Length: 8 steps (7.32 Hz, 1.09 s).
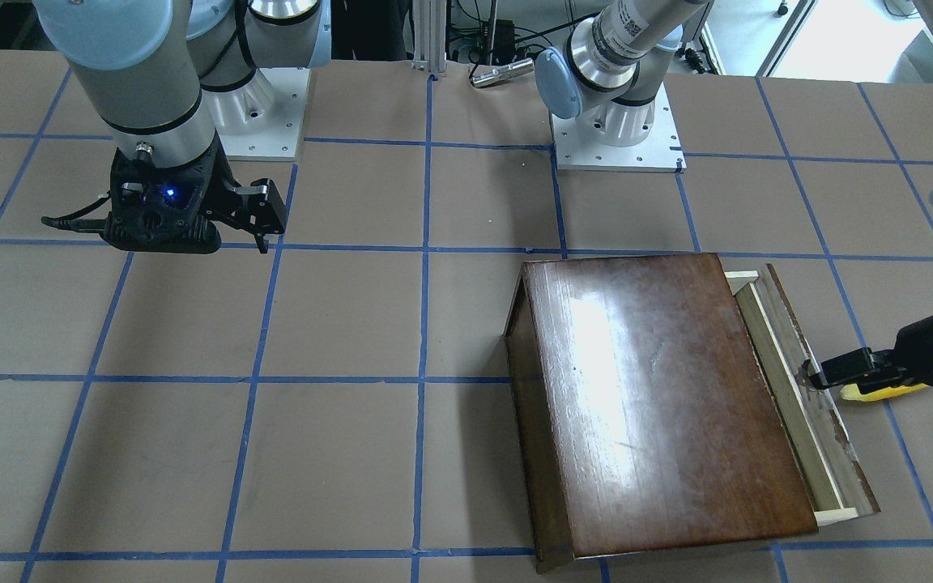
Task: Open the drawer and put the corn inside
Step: 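Pull the drawer handle outward with the left gripper, away from the cabinet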
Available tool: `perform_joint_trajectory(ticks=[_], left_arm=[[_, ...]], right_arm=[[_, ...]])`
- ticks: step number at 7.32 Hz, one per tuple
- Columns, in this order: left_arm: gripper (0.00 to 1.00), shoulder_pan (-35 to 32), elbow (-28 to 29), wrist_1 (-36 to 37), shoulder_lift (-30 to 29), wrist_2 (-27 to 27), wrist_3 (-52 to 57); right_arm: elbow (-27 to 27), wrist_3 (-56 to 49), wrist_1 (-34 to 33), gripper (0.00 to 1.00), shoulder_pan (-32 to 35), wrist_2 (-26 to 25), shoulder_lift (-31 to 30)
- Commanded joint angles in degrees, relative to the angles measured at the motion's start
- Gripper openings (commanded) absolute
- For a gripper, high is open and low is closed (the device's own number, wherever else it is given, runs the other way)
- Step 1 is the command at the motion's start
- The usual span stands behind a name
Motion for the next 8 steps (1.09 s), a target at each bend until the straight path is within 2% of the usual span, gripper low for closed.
perform_joint_trajectory(ticks=[1,8], left_arm=[[1.0,0.1,0.1,0.0,0.3,0.1,0.0],[1.0,1.7,0.9,-0.1,0.0,0.9,2.2]], right_arm=[[0.0,0.0,0.0,1.0,0.0,0.0,0.0],[0.0,0.0,-0.1,1.0,0.0,0.0,0.0]])
